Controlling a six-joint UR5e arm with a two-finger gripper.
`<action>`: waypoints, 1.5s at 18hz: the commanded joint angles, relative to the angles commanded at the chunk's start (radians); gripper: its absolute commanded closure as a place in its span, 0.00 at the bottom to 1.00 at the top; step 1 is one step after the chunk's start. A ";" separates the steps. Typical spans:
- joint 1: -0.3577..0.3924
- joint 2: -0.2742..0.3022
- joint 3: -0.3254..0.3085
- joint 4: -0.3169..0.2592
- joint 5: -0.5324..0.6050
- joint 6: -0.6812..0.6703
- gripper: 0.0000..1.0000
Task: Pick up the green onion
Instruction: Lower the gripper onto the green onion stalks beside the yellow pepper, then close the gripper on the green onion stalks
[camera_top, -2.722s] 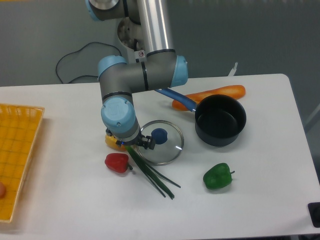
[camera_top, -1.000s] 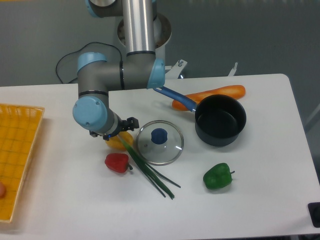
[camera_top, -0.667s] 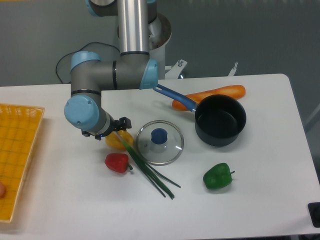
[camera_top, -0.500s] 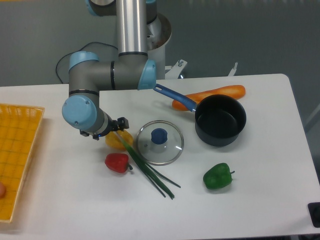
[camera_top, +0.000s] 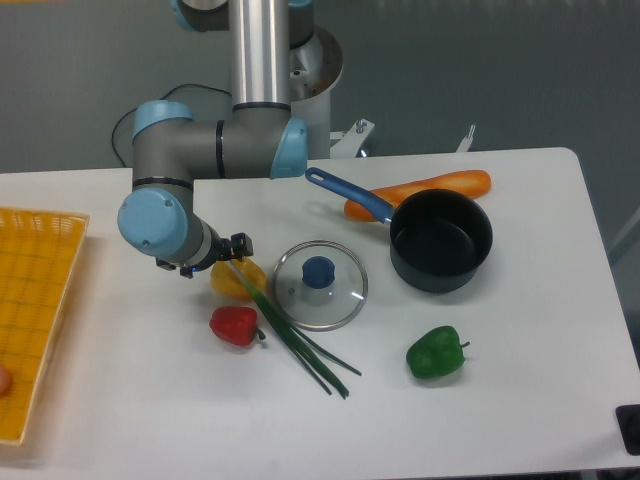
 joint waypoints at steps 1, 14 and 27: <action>0.002 0.002 -0.005 0.000 0.000 0.000 0.14; 0.000 0.015 -0.009 -0.026 0.002 0.003 0.42; 0.012 0.025 0.003 -0.055 0.005 -0.006 1.00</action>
